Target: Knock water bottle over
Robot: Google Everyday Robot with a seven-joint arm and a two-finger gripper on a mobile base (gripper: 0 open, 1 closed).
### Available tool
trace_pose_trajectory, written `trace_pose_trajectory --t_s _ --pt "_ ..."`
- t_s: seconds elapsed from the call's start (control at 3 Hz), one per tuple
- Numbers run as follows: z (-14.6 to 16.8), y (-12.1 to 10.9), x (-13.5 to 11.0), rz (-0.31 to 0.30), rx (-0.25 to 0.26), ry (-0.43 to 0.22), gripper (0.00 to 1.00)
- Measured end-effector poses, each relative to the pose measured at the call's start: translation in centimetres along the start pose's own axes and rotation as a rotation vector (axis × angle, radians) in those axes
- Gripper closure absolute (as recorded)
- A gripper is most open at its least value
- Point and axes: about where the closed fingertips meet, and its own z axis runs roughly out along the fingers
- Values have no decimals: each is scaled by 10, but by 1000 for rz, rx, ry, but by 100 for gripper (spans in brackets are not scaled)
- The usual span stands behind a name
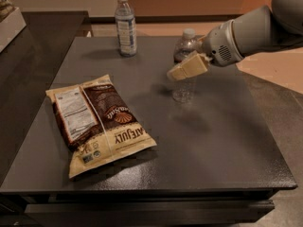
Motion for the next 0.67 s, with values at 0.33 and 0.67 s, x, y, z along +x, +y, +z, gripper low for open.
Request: trace_pose_trajectory --t_s 0.33,0.67 --pt "-5 -2 -4 -11 6 -6 63" --pt "-21 -7 -12 -34 28 45 86"
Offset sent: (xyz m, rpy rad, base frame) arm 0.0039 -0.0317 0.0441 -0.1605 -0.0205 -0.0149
